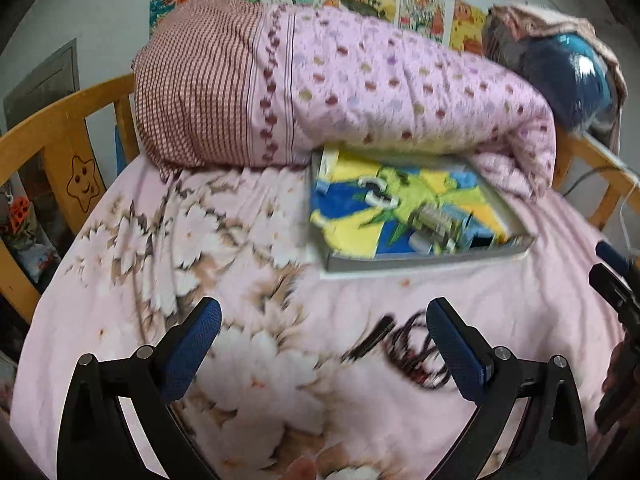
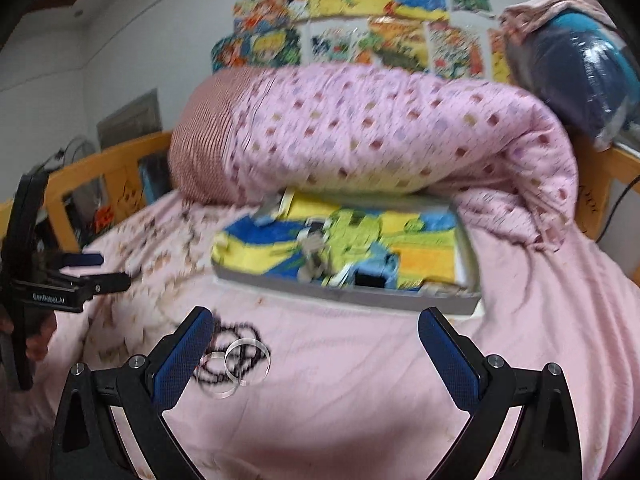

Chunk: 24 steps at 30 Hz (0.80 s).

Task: Organize jewelry
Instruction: 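Withdraw the left tool from the tray back over the bed, then grasp the black hair clip with the left tool while the right tool grasps the silver hoop rings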

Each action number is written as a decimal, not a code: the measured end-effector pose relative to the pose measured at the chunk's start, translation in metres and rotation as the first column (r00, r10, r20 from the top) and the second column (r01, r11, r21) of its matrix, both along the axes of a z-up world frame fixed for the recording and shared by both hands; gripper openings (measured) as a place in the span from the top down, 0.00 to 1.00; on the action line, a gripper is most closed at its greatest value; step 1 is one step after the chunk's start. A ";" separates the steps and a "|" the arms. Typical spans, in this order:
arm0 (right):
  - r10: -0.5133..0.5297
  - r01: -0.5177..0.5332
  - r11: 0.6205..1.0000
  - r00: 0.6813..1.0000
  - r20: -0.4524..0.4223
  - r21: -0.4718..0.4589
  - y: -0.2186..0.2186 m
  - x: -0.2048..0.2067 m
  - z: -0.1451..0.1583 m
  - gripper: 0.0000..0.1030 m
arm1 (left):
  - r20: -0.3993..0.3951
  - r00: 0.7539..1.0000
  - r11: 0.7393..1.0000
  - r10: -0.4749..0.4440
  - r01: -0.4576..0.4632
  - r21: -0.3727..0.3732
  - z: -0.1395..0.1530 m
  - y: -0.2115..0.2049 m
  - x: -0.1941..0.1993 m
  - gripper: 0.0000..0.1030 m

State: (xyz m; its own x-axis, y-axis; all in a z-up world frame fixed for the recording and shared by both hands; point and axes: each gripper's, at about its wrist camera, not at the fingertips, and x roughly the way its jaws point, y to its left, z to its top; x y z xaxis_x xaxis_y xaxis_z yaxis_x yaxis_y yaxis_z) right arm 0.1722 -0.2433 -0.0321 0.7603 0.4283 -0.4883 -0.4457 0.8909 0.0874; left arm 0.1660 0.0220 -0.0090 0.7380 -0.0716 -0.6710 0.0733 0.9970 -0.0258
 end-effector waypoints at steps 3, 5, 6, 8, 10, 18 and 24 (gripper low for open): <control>0.046 -0.048 0.998 0.998 -0.041 -0.035 0.009 0.001 -0.013 0.00 | -0.041 0.999 0.999 -0.016 0.017 0.034 -0.014 0.001 -0.003 0.03; 0.067 -0.070 0.996 0.996 -0.061 -0.047 0.013 0.001 -0.020 0.00 | -0.068 0.997 0.998 -0.024 0.028 0.054 -0.023 0.001 -0.001 0.03; 0.078 -0.082 0.995 0.994 -0.072 -0.057 0.015 0.001 -0.023 0.00 | -0.080 0.996 0.998 -0.027 0.033 0.063 -0.028 0.000 -0.001 0.03; 0.091 -0.097 0.993 0.993 -0.081 -0.074 0.018 0.000 -0.027 0.00 | -0.099 0.995 0.996 -0.031 0.038 0.076 -0.035 -0.002 0.001 0.03; 0.101 -0.110 0.990 0.990 -0.096 -0.087 0.021 0.001 -0.031 0.00 | -0.117 0.992 0.995 -0.038 0.048 0.084 -0.041 -0.003 0.003 0.03; 0.118 -0.139 0.985 0.975 -0.187 -0.103 0.028 0.014 -0.050 0.00 | -0.177 0.980 0.985 -0.094 0.117 0.123 -0.060 -0.014 0.011 0.03; 0.121 -0.145 0.985 0.968 -0.221 -0.098 0.030 0.023 -0.057 0.00 | -0.207 0.966 0.974 -0.153 0.182 0.133 -0.075 -0.019 0.022 0.03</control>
State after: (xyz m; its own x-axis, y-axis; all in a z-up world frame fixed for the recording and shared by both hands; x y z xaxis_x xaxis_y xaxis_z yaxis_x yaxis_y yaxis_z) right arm 0.1950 -0.2135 -0.0890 0.5733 0.4518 -0.6835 -0.5429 0.8343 0.0962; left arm 0.1880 0.0027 -0.0837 0.5784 -0.0713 -0.8126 0.2481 0.9644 0.0920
